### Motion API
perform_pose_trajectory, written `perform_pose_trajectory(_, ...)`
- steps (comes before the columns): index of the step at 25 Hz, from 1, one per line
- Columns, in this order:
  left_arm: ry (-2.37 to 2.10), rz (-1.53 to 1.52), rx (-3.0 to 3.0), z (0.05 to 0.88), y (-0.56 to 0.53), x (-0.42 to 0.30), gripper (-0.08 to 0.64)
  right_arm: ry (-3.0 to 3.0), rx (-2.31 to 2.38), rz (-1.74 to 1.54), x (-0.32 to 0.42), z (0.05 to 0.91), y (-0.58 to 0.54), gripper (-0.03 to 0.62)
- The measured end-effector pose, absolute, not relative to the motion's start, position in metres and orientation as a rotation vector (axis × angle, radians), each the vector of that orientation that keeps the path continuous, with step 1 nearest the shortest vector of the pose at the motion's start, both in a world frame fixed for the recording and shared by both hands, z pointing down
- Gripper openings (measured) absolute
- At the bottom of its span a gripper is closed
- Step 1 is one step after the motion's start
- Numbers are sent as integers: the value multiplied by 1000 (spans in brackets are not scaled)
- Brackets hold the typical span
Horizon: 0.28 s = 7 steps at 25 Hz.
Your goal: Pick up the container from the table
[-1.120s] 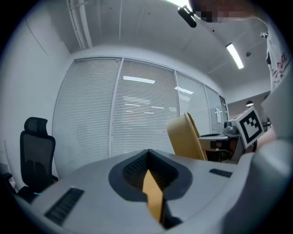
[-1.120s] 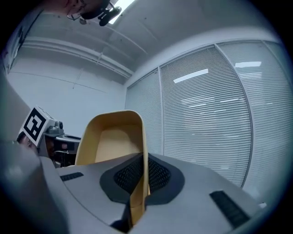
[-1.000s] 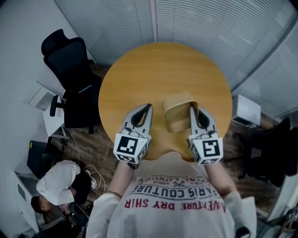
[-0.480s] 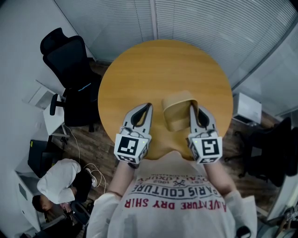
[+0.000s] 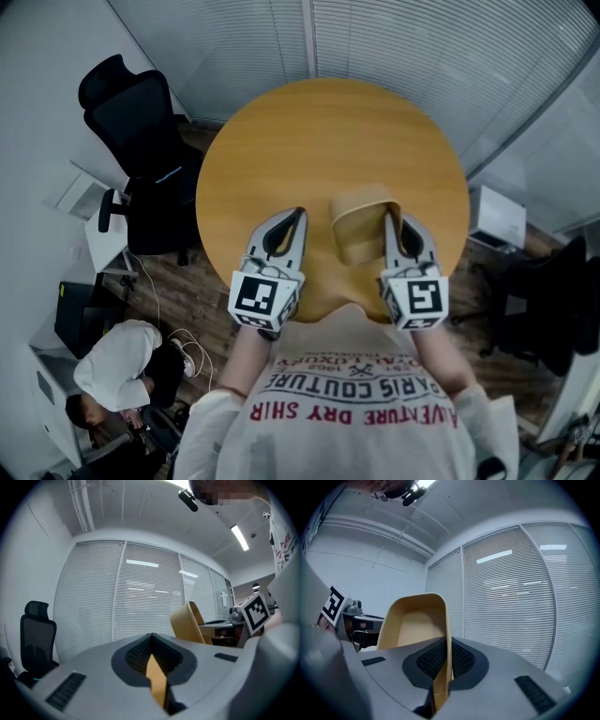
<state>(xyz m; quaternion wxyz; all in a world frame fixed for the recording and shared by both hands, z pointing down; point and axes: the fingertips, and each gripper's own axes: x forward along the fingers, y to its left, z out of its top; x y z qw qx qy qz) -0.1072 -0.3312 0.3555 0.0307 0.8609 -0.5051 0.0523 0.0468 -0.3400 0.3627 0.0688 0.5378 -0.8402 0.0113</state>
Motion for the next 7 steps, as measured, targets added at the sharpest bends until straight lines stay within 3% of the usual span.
perform_pose_trajectory(7,-1544,168,2677,356,-332,-106,0,-2563,1611,64,39,359,-337,3)
